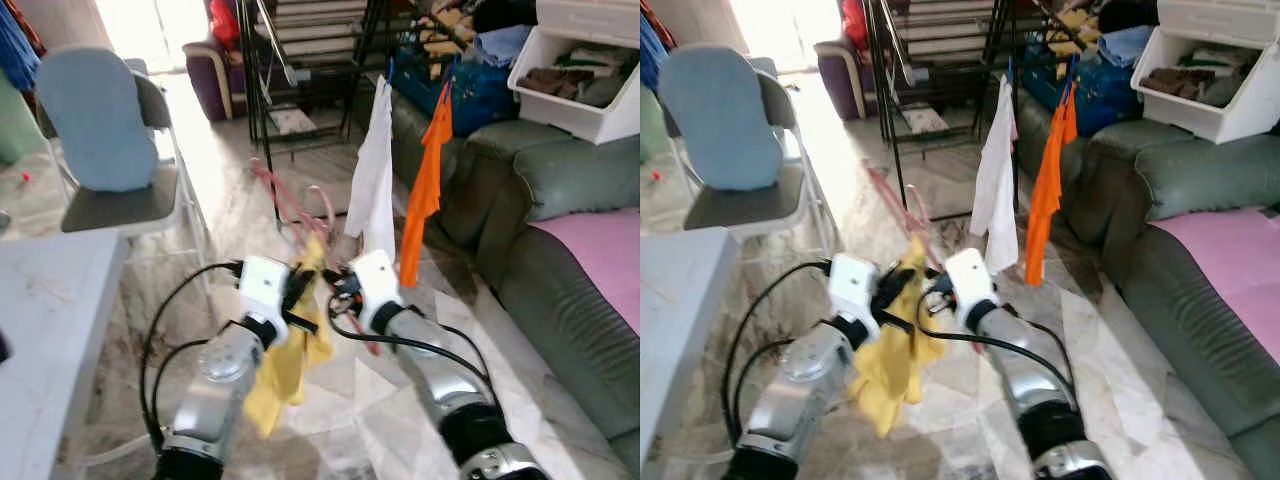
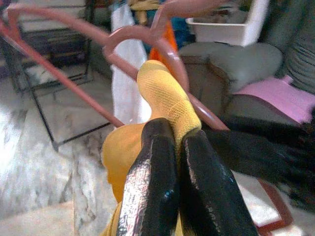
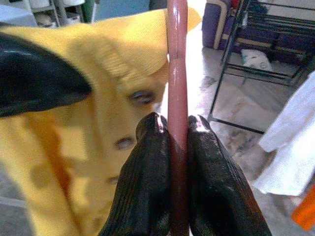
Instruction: Hang hanger
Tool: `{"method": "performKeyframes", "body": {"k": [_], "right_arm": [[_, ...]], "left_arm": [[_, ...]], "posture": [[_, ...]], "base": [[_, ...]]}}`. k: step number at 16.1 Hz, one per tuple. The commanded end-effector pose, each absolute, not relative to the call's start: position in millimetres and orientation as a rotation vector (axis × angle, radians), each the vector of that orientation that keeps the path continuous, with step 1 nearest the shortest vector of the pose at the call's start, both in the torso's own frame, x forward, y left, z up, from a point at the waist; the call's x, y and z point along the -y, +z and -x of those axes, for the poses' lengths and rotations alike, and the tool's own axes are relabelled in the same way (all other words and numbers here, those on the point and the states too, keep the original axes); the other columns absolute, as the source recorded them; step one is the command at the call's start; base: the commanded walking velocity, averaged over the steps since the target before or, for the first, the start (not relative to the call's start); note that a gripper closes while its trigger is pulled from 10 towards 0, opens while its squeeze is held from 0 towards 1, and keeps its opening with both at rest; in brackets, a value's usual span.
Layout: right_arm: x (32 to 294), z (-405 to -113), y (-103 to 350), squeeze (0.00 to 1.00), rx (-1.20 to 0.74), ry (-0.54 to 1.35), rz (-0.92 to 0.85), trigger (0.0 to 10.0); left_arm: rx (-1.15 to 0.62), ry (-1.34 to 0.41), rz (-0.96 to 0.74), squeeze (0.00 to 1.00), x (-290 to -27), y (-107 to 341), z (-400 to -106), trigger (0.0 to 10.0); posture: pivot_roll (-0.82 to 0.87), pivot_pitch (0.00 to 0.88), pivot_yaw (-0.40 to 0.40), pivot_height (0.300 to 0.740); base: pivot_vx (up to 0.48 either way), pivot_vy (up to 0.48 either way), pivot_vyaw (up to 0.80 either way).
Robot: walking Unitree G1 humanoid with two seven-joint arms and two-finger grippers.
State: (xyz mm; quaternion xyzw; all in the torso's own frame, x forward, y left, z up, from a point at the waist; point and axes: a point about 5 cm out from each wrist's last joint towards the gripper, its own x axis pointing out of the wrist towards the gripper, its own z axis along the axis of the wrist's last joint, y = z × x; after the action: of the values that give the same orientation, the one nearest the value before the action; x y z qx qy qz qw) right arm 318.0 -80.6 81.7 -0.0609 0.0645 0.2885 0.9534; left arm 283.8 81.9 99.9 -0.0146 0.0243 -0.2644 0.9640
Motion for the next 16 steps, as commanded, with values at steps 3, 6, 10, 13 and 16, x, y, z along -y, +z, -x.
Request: {"method": "performKeyframes", "body": {"k": [3, 6, 10, 13, 16], "right_arm": [[94.1, -319.6, 84.5, 0.0, -0.121, 0.558, 0.138, 10.0], [98.4, -318.7, 83.1, 0.0, -0.127, 0.544, 0.142, 10.0], [99.2, -313.6, 80.6, 0.0, -0.151, 0.582, 0.146, 10.0], [135.7, -310.7, 84.9, 0.0, -0.185, 0.644, 0.355, 10.0], [167.9, -318.0, 91.7, 0.0, -0.199, 0.573, 0.475, 10.0]], "left_arm": [[0.047, -0.571, -0.046, 0.0, -82.1, 117.9, -287.1, 10.0], [0.051, -0.576, -0.051, 0.0, -82.1, 119.1, -289.1, 10.0], [0.076, -0.647, -0.102, 0.0, -79.7, 119.9, -284.3, 10.0], [0.121, -0.864, -0.496, 0.0, -94.4, 124.3, -289.7, 10.0], [-0.005, -0.945, -0.658, 0.0, -116.3, 119.0, -306.2, 10.0]], "posture": [[-0.09, 0.0, 0.029, 0.74], [-0.09, 0.0, 0.037, 0.74], [-0.09, 0.0, 0.036, 0.74], [-0.09, 0.0, 0.032, 0.74], [-0.1, 0.0, 0.039, 0.74]], "base": [[0.0, 0.0, 0.0], [0.0, 0.0, 0.0], [0.0, 0.0, 0.0], [0.0, 0.0, 0.0], [0.0, 0.0, 0.0]]}}
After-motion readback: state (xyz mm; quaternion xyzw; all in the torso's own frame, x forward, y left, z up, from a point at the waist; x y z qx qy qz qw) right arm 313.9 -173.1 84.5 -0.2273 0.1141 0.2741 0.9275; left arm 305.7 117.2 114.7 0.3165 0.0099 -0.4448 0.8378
